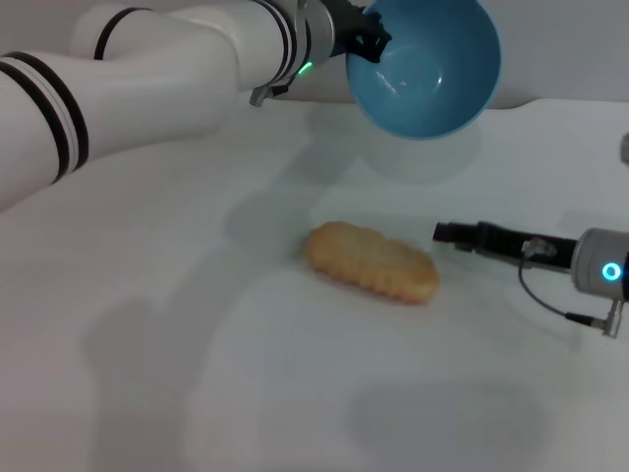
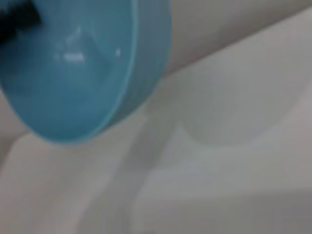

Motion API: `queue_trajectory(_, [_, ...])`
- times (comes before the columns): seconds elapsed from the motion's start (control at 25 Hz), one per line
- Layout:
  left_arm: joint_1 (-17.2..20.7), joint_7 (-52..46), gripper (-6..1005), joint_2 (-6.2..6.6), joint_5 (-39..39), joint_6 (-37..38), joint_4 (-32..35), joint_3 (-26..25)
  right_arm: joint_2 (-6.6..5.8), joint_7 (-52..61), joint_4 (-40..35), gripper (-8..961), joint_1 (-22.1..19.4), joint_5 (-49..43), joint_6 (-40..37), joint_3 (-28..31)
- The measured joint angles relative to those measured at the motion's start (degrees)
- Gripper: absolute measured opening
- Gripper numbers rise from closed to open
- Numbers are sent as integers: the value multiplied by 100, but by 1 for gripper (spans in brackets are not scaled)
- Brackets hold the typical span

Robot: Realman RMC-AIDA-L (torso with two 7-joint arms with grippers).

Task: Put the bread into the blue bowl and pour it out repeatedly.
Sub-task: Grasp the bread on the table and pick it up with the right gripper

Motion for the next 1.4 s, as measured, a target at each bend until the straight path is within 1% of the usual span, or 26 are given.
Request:
queue_trajectory(0.04, [0,0,0,0,0,0,0,0,25,30,9,468,30,-10,89,-151])
queue_trajectory(0.2, [9,0,0,8,-110,-15,-3,19,35,32,27,467,43,-5,97,-195])
queue_trajectory(0.76, [14,0,-1,12,-138,-72,-72,29,61,-34,-18,502,95,10,-284,-402])
queue_trajectory(1.0, [14,0,-1,16,-138,-88,-87,29,58,-79,20,521,164,4,-302,-793])
queue_trajectory(1.08, [18,0,0,18,-138,-91,-93,29,56,-62,20,527,162,4,-305,-843])
queue_trajectory(1.4, [31,0,-1,19,-138,-108,-115,29,58,-58,8,598,122,43,-243,-871])
